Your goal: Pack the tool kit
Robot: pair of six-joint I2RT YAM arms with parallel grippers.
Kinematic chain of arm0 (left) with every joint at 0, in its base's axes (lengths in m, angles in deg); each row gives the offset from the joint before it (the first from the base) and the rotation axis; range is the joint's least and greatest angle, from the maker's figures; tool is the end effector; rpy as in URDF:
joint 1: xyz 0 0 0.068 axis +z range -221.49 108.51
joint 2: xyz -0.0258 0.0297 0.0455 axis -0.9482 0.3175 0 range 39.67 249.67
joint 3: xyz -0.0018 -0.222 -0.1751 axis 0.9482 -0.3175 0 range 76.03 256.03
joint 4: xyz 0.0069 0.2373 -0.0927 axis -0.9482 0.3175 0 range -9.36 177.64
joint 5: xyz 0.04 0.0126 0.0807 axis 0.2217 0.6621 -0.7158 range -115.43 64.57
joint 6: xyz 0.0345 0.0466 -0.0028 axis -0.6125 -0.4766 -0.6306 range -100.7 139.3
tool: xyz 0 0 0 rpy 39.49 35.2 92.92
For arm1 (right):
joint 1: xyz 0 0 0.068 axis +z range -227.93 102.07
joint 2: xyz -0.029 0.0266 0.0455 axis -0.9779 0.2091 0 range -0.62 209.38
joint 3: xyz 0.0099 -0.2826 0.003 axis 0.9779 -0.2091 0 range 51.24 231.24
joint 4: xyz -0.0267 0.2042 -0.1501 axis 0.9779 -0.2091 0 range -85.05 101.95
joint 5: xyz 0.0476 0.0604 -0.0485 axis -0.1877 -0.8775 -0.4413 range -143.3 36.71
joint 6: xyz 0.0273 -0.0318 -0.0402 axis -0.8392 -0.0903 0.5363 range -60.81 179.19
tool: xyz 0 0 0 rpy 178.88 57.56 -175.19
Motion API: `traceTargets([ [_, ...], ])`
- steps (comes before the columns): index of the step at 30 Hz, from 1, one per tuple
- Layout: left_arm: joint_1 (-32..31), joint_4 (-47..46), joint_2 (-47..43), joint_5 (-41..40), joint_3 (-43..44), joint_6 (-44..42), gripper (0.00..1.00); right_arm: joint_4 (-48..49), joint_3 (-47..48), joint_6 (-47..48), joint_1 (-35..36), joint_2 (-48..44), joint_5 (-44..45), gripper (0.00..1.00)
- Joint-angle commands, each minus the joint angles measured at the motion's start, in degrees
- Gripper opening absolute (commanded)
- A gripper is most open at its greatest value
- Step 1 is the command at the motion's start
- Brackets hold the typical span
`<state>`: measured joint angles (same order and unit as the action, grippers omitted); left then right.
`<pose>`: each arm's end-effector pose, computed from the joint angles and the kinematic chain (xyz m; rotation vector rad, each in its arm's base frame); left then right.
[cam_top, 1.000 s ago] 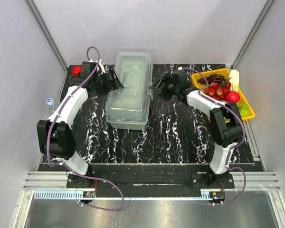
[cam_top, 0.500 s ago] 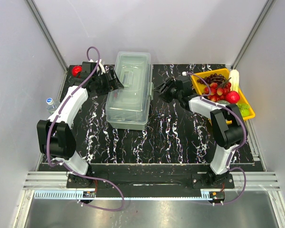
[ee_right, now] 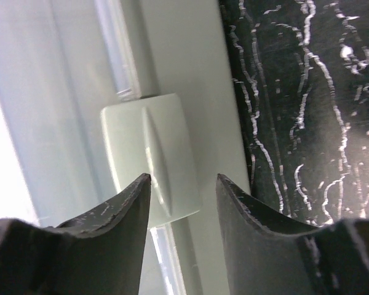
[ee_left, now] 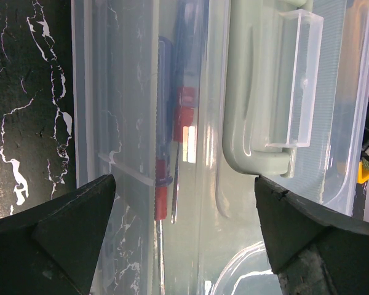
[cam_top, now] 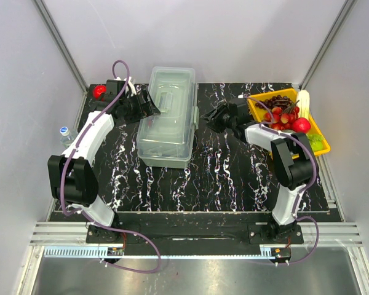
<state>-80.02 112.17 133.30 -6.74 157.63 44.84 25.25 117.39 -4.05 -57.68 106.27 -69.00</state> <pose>0.3587 -0.0674 0.3183 -0.1850 2.3724 -0.6719 0.3904 0.1561 0.2136 0.6464 2.1536 1.1369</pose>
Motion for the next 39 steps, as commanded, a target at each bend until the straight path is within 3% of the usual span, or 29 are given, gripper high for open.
traceTargets([
  [1,-0.25,6.18,4.90,-7.54,-3.29,-3.13,0.96,-9.40,6.34,3.02,-0.65,2.44,3.39,0.49],
  [9,-0.25,6.18,5.34,-7.01,-3.56,-3.30,0.96,-21.56,14.09,9.19,-0.56,6.57,5.78,0.39],
  [15,-0.25,4.16,5.87,0.98,-5.40,-2.78,0.96,-23.93,19.80,11.21,0.40,11.14,2.44,0.37],
  [28,-0.34,-1.12,6.22,11.44,-10.58,0.65,0.90,-23.32,27.80,13.32,2.95,14.48,-2.48,0.33],
  [39,-0.87,-5.69,7.36,18.04,-13.14,3.38,0.85,-15.23,26.31,10.59,4.36,15.10,-9.08,0.32],
])
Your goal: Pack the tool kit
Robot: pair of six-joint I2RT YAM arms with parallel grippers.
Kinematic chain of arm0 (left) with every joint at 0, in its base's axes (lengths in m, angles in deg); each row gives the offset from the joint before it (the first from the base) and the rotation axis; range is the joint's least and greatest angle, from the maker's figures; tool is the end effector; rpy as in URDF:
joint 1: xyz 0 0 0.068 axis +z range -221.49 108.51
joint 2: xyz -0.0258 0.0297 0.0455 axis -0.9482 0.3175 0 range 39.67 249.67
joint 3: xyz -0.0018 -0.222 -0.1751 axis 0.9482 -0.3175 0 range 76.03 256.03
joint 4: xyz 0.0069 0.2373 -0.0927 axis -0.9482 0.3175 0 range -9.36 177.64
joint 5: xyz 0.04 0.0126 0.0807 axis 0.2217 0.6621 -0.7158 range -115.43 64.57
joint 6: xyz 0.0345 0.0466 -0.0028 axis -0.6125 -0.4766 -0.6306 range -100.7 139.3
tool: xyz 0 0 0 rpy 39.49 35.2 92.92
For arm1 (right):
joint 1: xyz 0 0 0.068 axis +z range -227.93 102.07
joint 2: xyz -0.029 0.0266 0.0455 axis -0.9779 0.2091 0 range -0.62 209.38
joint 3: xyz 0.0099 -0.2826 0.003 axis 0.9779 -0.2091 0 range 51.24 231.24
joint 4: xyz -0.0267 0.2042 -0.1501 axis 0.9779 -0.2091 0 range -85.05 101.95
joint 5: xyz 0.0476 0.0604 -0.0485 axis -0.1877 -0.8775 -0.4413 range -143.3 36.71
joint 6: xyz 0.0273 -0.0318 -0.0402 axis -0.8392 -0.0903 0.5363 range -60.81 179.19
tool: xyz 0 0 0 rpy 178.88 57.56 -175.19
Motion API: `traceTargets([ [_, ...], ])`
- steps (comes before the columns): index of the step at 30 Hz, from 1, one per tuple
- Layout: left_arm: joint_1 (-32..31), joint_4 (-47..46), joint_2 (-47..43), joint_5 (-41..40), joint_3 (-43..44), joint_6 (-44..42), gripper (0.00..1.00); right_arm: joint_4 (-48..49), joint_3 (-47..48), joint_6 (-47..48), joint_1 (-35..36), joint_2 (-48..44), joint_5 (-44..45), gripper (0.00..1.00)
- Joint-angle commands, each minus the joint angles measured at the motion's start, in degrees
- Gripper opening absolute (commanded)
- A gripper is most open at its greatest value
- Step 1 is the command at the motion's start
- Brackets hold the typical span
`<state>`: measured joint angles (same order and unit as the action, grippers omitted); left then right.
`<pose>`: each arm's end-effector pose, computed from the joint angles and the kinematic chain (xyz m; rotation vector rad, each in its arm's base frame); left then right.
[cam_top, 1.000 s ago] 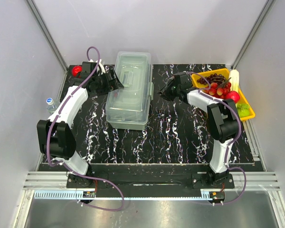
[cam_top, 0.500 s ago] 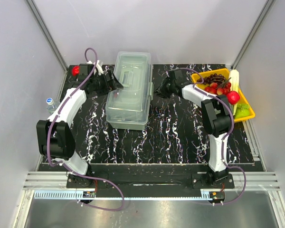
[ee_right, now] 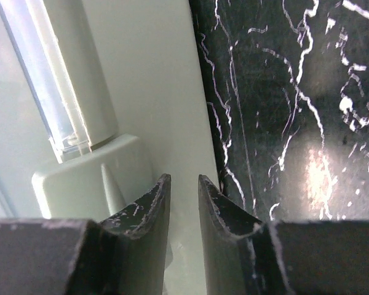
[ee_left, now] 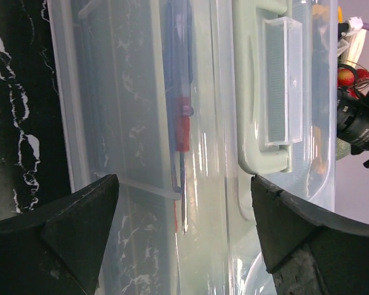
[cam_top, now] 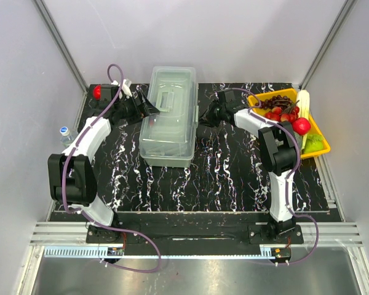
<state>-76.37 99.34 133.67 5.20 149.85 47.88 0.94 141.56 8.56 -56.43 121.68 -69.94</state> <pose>0.3654 -0.0526 0.2925 -0.1753 2.2884 -0.9102 0.4454 0.1883 0.1926 0.4714 2.4422 0.9290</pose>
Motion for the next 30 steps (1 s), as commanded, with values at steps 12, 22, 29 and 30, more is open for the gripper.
traceTargets([
  [12,-5.05,8.28,6.47,2.86,-4.92,-0.54,0.82,5.13,3.02,0.44,3.64,-1.01,-3.50,0.31],
  [22,-2.94,16.63,0.76,-12.25,5.45,-3.70,0.92,-4.11,-7.43,3.60,-3.47,-10.67,12.32,0.54],
  [29,-0.13,19.44,-4.86,-17.18,10.81,-4.41,0.99,-7.89,-12.36,10.81,-5.41,-22.52,20.15,0.76],
  [30,0.22,19.62,-6.27,-17.79,10.82,-4.41,0.99,-8.76,-13.06,11.77,-5.50,-24.72,21.20,0.78],
])
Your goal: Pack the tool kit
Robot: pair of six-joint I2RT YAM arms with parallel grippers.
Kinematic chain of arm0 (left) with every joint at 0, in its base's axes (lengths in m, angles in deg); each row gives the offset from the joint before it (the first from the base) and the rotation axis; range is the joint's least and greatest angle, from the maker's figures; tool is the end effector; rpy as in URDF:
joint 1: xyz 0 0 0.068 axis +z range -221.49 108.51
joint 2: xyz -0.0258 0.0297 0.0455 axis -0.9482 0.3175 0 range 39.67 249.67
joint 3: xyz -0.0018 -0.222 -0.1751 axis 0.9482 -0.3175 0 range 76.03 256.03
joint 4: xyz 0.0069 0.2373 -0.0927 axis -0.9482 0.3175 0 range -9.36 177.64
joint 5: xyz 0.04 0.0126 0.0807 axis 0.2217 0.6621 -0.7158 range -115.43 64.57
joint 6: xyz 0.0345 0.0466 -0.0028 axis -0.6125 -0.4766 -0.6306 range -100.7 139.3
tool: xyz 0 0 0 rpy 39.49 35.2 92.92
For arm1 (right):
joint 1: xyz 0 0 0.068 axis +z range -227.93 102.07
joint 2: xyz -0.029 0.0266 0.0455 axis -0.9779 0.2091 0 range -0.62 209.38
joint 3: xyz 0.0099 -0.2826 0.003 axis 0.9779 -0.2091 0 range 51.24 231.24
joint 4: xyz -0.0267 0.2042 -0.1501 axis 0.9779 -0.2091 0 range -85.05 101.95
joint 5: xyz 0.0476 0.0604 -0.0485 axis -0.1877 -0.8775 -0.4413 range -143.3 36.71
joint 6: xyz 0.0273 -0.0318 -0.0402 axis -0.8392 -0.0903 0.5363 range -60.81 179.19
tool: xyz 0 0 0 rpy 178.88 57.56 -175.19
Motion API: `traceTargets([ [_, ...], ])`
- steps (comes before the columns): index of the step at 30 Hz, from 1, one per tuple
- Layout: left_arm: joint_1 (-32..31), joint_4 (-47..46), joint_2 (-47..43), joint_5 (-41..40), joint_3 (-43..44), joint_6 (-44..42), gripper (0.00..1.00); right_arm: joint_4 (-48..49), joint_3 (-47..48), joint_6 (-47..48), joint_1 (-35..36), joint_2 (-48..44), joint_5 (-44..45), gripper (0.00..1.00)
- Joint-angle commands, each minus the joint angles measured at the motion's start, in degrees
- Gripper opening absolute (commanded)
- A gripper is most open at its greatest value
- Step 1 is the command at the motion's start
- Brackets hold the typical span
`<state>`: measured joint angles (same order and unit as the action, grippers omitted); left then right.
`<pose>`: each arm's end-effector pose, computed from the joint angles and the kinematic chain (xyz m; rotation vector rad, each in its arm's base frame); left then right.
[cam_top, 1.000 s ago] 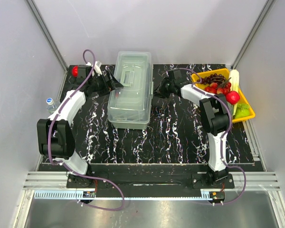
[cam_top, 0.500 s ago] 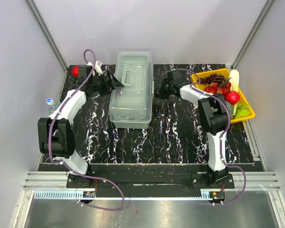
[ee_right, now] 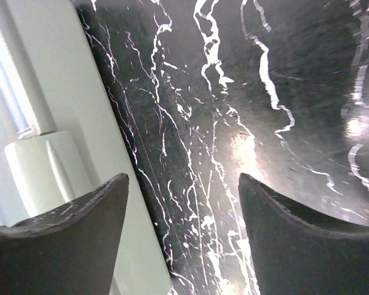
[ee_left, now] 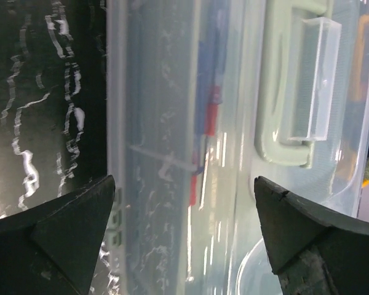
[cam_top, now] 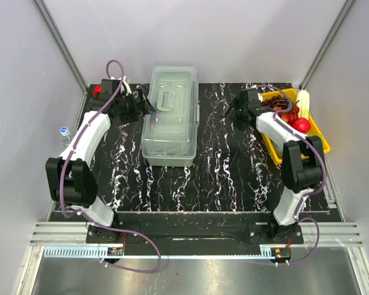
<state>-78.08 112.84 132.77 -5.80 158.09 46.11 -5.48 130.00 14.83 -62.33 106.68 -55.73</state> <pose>0.3583 -0.0555 0.3233 -0.2408 2.3604 -0.6860 0.4036 0.1146 0.2313 0.5863 2.3711 0.5383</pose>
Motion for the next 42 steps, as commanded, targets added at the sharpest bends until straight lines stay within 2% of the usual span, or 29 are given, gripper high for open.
traceTargets([
  [1,2.28,6.29,-6.95,-7.42,2.58,-2.64,0.99,-2.78,-2.55,6.64,0.49,-11.75,7.70,0.82],
  [7,3.34,10.94,-17.66,-13.83,0.91,-4.83,0.99,-8.75,-7.92,11.92,-0.21,-27.04,13.33,0.99],
  [14,3.34,18.85,-31.73,-24.99,-7.17,-4.67,0.99,-20.08,-9.15,13.51,-0.30,-42.86,24.65,0.99],
  [18,3.34,19.56,-39.91,-25.26,-10.87,-4.39,0.99,-22.73,-12.57,12.90,-0.30,-53.05,35.11,1.00],
  [23,3.16,21.13,-47.82,-29.46,-12.28,-4.92,0.99,-25.98,-16.70,11.67,-0.30,-64.84,41.89,0.99],
  [25,2.72,23.15,-48.28,-33.07,-11.49,-3.96,0.99,-27.82,-17.67,10.53,-0.30,-68.00,43.74,0.99],
  [32,0.88,23.25,-48.72,-32.91,-10.61,-5.01,0.99,-30.73,-19.08,9.47,-0.30,-76.27,47.52,0.99],
  [42,-0.18,22.02,-48.28,-32.47,-10.78,-5.63,0.99,-33.81,-19.79,6.30,-0.30,-77.51,47.35,0.99],
])
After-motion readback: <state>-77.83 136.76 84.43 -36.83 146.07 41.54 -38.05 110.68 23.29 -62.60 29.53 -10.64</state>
